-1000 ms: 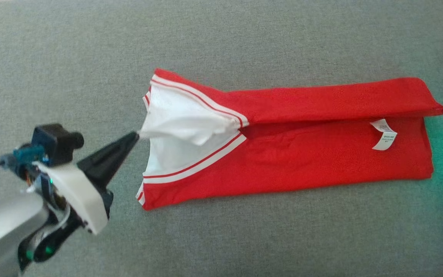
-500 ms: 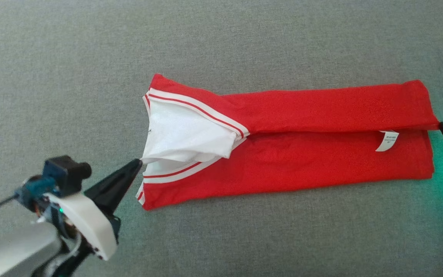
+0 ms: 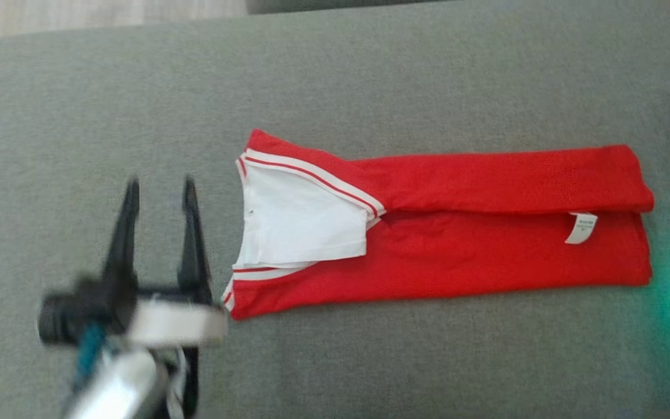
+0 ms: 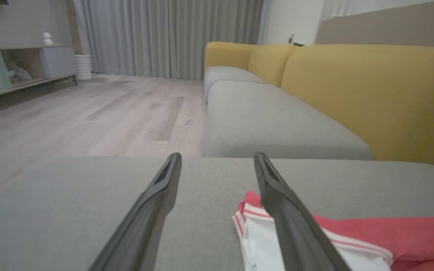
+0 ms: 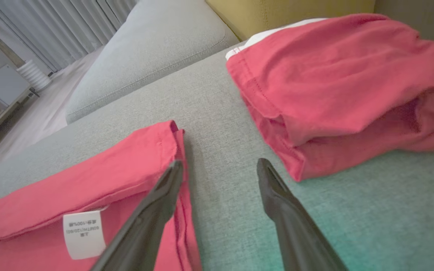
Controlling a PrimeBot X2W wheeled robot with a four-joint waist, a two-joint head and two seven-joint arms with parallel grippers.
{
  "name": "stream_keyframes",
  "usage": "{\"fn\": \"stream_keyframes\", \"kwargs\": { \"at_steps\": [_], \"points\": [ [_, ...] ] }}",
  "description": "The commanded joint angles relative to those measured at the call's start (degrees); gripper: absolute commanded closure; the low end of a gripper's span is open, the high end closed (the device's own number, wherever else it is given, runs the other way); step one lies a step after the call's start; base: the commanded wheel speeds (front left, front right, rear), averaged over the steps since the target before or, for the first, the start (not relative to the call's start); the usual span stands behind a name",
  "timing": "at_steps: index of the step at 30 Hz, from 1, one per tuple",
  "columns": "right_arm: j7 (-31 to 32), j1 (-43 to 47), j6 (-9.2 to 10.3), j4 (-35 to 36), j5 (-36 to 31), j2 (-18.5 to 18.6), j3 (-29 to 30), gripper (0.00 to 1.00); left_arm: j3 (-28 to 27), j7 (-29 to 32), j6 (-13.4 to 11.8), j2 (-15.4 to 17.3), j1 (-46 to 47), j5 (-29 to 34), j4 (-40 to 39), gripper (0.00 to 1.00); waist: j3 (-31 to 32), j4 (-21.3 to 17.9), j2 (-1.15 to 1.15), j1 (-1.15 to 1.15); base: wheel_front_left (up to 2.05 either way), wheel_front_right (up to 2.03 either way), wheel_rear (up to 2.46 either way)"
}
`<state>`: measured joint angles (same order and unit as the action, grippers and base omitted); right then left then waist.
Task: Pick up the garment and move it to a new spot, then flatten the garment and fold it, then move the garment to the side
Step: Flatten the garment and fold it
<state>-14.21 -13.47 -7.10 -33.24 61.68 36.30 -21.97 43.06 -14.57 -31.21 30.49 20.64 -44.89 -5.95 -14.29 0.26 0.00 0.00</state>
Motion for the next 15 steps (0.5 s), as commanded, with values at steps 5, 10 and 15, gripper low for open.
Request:
{"fn": "stream_keyframes", "kwargs": {
  "at_steps": [5,10,15],
  "points": [
    [-0.77,0.19,-0.39,-3.02,-6.21,-4.98,7.4,0.0,-8.64,-0.41,-1.71,-7.69,-10.88,19.75,0.98,0.0,3.04,3.85,0.0,0.0,0.0,0.0,0.0],
    [0.38,-0.45,-0.39,-7.02,-8.73,-6.88,9.87,0.0,-9.46,-0.42,-0.8,-11.91,-12.99,27.52,1.38,0.0,3.71,6.76,0.0,0.0,0.0,0.0,0.0],
    [4.41,-1.75,-0.39,-12.83,-11.28,-8.51,11.07,0.0,-10.04,-0.42,1.83,-15.34,-14.51,31.79,2.24,0.0,3.86,8.95,0.0,0.0,0.0,0.0,0.0]
  ]
}}
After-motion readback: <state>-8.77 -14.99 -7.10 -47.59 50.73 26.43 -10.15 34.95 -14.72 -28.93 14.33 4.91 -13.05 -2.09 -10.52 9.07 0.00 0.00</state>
